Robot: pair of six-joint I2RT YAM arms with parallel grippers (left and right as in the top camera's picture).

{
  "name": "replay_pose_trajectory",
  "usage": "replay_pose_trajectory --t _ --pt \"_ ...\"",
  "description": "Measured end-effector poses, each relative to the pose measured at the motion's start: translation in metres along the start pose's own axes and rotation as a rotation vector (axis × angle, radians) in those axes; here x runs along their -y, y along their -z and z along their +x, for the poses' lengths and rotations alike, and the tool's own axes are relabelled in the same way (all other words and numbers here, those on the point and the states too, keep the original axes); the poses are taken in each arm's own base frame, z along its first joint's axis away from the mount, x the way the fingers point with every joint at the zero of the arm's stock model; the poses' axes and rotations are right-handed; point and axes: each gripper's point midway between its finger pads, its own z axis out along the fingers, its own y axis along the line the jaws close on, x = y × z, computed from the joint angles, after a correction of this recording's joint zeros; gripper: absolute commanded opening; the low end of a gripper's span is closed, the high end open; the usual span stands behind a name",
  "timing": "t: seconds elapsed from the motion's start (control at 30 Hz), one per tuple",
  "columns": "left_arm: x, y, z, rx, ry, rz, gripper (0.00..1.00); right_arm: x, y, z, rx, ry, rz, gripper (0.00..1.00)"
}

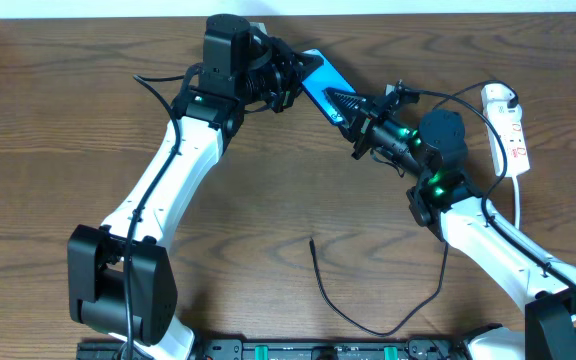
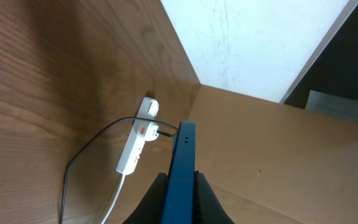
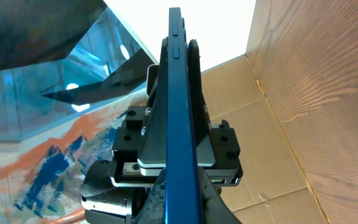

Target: Plug charger to phone and switch on socket

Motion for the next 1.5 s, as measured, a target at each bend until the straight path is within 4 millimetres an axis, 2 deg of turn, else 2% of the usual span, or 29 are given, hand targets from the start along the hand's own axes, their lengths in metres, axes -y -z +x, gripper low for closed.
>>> replay_pose_trajectory --t 0.07,0.1,0.23,0.37,0.43,0.67,0.83,1.1,1.3,1.5 --pt "0.0 0.0 0.0 0.0 0.0 0.0 0.07 0.0 0.0 0.0 0.0 0.0 0.0 0.09" --pt "0.0 0.0 0.0 0.0 0.001 -0.001 0.07 0.0 0.0 0.0 0.0 0.001 0.0 0.19" --pt "-0.003 0.0 0.0 0.0 0.008 -0.011 0.08 0.0 0.0 0.002 -0.01 0.037 0.0 0.46" --pt "-0.004 0.0 0.0 0.001 0.009 -0.013 0.07 0.0 0.0 0.004 -0.019 0.048 0.002 0.51" --pt "-0.003 0.0 0.0 0.001 0.008 -0.012 0.08 0.0 0.0 0.004 -0.021 0.049 0.002 0.57" --pt "-0.003 0.001 -0.001 -0.005 0.006 -0.01 0.07 0.0 0.0 0.004 -0.024 0.059 0.001 0.98" --pt "-0.002 0.011 -0.008 -0.039 0.007 0.011 0.07 -0.002 0.001 0.001 -0.019 0.084 -0.001 0.99" --pt "0.002 0.049 -0.025 -0.163 0.063 0.083 0.07 -0.005 0.004 -0.007 0.001 0.181 -0.007 0.99" --pt "0.006 0.062 -0.017 -0.264 0.127 0.109 0.07 -0.001 0.005 -0.009 0.007 0.261 0.01 0.99" --pt "0.011 0.066 -0.006 -0.332 0.115 0.13 0.08 0.013 0.005 -0.014 0.018 0.336 0.066 0.99"
